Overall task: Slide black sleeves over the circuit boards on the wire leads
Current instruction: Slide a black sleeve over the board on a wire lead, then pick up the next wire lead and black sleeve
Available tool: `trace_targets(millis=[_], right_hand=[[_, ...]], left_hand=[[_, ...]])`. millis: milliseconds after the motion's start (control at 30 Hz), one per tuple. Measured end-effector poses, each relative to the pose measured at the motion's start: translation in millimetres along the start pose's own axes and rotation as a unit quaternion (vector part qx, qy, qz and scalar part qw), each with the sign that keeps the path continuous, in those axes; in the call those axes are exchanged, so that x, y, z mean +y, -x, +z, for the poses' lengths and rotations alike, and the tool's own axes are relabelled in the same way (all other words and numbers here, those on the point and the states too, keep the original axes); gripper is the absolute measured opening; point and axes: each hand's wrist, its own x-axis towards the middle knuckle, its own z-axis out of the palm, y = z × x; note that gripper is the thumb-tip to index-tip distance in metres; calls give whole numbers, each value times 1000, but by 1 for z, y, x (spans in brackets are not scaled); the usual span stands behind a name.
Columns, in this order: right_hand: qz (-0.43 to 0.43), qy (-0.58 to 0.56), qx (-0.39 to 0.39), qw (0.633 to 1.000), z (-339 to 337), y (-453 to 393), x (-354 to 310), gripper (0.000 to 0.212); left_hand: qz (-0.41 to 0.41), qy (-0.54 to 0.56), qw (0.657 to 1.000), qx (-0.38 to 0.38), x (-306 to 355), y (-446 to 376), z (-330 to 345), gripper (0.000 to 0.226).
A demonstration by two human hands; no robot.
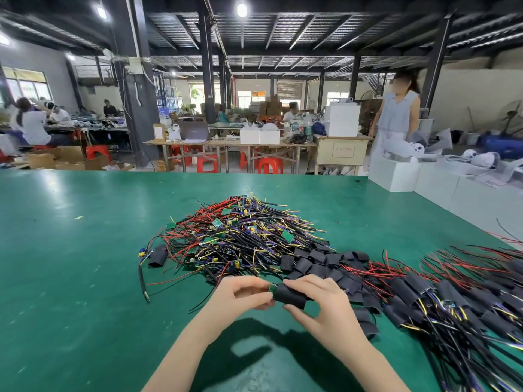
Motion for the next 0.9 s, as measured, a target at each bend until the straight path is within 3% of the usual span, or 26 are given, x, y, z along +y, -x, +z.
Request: trace_targets(millis=[133,467,600,767,833,900], right_hand=[[-56,49,31,997,3,-1,1,38],[-147,147,27,978,5,-3,0,36],[-174,235,105,951,-7,-9,-1,32],[-41,307,264,913,-46,-6,25,34],[51,340,291,893,-60,-1,44,34],[141,372,285,872,-69,6,61,34]], left_hand=[[-4,7,1000,28,0,0,0,13],[21,-40,999,10,3,1,2,9],[85,-27,994,64,7,-2,2,19],[66,-120,960,244,-3,-4,-15,22],[41,-226,913,338,-8,-5,-21,24],[-4,-324,866,380,-13,-6,-29,33]])
